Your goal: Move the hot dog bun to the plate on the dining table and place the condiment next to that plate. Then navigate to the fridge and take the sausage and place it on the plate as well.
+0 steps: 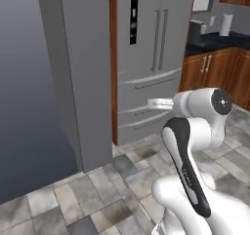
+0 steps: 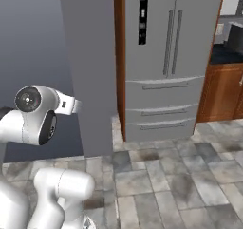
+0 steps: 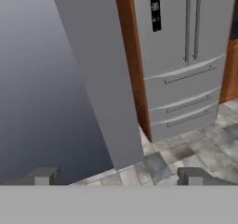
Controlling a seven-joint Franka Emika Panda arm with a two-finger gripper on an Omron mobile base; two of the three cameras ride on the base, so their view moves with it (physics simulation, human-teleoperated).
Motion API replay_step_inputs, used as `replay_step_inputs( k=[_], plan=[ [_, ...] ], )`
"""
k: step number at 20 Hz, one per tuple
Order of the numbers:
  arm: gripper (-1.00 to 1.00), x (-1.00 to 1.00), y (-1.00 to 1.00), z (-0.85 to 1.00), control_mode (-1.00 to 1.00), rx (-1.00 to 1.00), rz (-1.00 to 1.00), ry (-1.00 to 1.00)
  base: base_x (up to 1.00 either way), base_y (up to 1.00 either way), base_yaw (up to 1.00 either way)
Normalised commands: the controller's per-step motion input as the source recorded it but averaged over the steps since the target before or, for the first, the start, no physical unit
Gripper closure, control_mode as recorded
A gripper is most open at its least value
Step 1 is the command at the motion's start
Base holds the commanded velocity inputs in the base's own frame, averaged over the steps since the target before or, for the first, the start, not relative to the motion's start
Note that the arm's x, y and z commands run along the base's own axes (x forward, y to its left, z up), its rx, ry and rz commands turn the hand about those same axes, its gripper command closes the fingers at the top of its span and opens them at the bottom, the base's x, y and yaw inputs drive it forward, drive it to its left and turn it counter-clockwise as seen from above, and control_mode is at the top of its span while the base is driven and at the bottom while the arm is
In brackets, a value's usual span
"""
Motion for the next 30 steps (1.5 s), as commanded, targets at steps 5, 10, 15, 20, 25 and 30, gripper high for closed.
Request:
replay_step_inputs(
  k=[5,10,15,20,25,30],
  plan=[
    [-1.00,0.00,0.00,0.00,1.00,0.00,0.00,0.00,0.97,-0.79,0.36],
    [-1.00,0.00,0.00,0.00,1.00,0.00,0.00,0.00,0.79,-0.89,0.29],
    [-1.00,0.00,0.00,0.00,1.00,0.00,0.00,0.00,0.55,-0.93,0.21],
    [-1.00,0.00,0.00,0.00,1.00,0.00,0.00,0.00,0.58,-0.86,0.22],
    [-1.00,0.00,0.00,0.00,1.00,0.00,0.00,0.00,0.60,-0.81,0.24],
    [-1.00,0.00,0.00,0.00,1.00,0.00,0.00,0.00,0.21,-0.25,0.07]
  ],
)
